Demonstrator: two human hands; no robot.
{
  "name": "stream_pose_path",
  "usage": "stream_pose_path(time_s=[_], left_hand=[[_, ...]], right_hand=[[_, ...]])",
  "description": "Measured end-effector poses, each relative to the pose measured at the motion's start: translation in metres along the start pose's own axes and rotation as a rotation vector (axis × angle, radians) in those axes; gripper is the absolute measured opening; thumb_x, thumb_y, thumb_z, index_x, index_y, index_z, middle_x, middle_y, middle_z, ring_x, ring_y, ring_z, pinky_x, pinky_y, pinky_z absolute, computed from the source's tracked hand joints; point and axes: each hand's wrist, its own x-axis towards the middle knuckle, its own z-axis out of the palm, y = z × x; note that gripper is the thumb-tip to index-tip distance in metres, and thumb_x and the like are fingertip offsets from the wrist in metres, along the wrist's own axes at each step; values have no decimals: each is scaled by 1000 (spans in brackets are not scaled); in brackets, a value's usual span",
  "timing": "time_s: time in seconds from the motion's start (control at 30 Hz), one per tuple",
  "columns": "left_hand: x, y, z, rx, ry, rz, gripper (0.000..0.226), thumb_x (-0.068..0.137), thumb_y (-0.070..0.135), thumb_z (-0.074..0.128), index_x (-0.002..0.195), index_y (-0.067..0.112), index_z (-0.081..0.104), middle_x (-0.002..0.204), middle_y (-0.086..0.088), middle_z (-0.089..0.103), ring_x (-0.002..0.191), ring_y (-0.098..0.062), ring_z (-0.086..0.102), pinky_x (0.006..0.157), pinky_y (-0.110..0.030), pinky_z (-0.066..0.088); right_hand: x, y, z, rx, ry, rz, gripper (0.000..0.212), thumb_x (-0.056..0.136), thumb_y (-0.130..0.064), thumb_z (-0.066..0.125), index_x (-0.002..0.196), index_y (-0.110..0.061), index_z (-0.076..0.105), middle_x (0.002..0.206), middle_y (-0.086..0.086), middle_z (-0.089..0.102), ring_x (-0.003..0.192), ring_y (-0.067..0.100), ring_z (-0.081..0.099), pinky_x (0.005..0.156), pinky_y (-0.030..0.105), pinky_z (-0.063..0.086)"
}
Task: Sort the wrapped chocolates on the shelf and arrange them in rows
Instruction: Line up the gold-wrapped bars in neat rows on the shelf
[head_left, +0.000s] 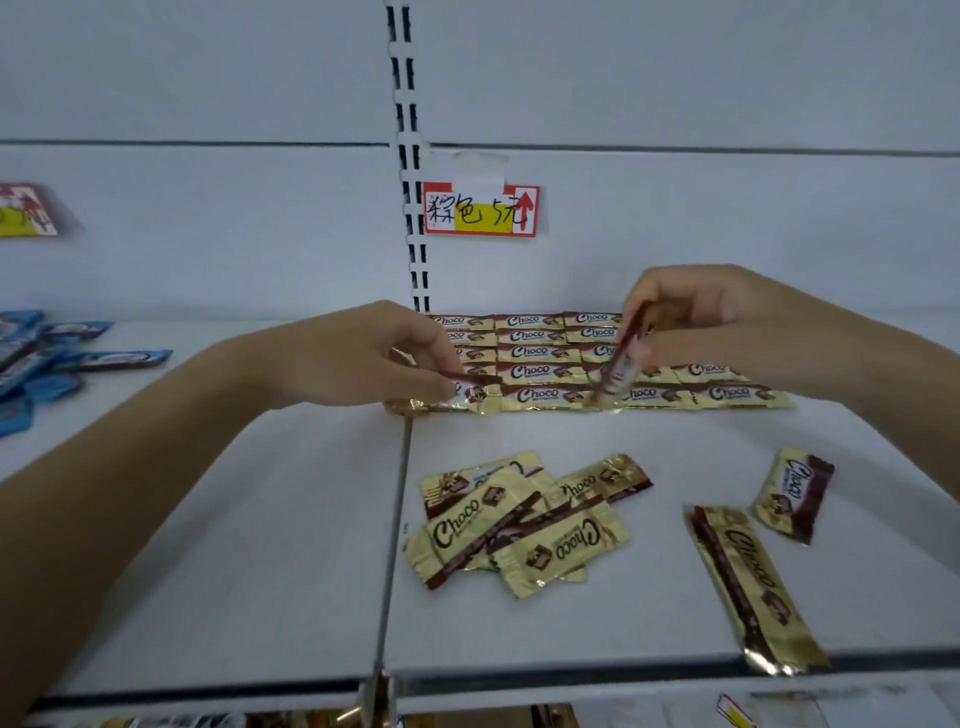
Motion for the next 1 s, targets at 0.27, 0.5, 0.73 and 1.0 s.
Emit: stream_pose_path(time_s=[0.27,0.5,0.73,1.0], left_hand=[[-11,-5,13,204,94,186,16,76,33,70,86,36,59,70,16,61,65,-1,55,58,-12,42],[-13,-6,20,483,158,280,18,82,41,58,98,32,62,86,21,50,83,5,46,70,-9,35],[-17,-7,14,500,75,283,21,83,40,58,103,37,66,89,22,54,89,8,46,70,-5,35],[-17,-5,10,447,94,312,17,81,39,65,97,34,67,81,21,52,80,4,49,67,-5,36]], right_hand=[[13,1,39,-125,-84,-57,15,78,-12,67,81,-27,63,83,-7,69,75,5,65,69,16,49],[9,4,44,-530,16,-144,12,70,-51,59,75,-42,62,80,-23,62,89,-4,53,75,11,38],[11,10,45,-536,-57,-140,10,72,-47,65,81,-42,67,79,-18,62,83,2,54,73,23,42],[9,8,47,-462,-40,-161,19,71,-61,61,83,-48,66,86,-16,63,88,4,56,75,26,45]])
